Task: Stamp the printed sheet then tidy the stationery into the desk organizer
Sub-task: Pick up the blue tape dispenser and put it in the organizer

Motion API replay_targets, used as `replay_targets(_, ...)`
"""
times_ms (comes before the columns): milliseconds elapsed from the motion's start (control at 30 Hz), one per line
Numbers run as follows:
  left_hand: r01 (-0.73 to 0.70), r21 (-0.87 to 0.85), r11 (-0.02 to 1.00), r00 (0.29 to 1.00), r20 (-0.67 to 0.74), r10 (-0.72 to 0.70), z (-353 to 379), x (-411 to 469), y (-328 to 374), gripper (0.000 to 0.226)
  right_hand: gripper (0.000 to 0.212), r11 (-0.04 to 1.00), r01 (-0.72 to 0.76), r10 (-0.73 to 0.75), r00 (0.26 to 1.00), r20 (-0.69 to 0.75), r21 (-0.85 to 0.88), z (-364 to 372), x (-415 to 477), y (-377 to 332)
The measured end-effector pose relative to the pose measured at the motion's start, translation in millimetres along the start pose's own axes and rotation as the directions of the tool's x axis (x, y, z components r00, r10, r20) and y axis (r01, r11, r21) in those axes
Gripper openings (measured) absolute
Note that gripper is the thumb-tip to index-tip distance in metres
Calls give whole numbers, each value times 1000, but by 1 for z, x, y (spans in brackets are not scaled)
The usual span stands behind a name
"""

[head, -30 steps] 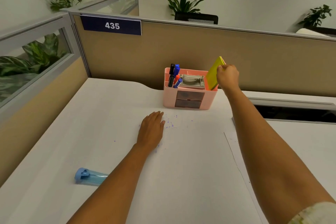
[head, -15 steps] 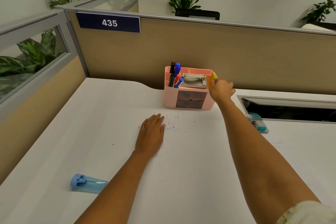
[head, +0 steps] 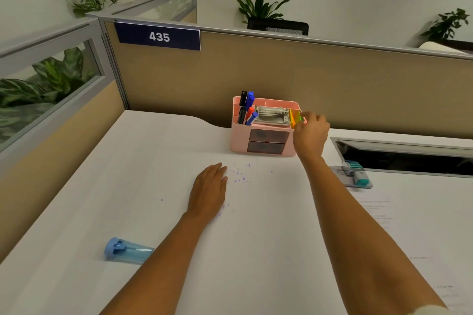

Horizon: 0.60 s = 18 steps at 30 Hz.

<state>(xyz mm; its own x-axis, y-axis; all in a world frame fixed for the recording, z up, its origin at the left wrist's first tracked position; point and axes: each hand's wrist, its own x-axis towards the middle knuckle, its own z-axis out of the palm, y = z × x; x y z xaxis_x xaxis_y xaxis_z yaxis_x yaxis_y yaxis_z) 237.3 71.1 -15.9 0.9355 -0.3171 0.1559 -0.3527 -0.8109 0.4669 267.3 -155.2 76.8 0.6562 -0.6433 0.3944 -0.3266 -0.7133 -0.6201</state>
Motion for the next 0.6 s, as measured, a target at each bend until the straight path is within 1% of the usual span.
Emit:
replay_targets(67, 16, -7, 1000, 1000, 1, -16, -6, -7, -3, 42, 29, 996, -16, 18, 1000, -26, 84, -3, -15, -6)
replay_targets(167, 42, 4, 999, 999, 17, -42, -18, -15, -7, 42, 25, 982, -8, 5, 1000, 17, 188, -2, -46, -16)
replay_targets(267, 81, -3, 997, 996, 45, -81, -30, -24, -14, 42, 21, 961, -2, -30, 994, 109, 275, 3, -91, -28)
replay_targets(367, 154, -87, 984, 987, 61, -149, -42, -31, -23, 41, 19, 954, 16, -97, 962, 255, 301, 7, -145, -39)
replay_targets(467, 255, -218, 942, 967, 71, -245, -54, -36, -28, 42, 22, 925, 110, -258, 885, 388, 364, 12, -198, -47)
replay_targets(533, 299, -267, 916, 954, 78, -289, -60, -40, -28, 43, 27, 913, 171, -348, 801, 488, 370, 16, -227, -55)
replay_targets(600, 332, -305, 893, 943, 94, -318, -64, -45, -28, 43, 29, 905, 193, -391, 727, 565, 379, 19, -251, -64)
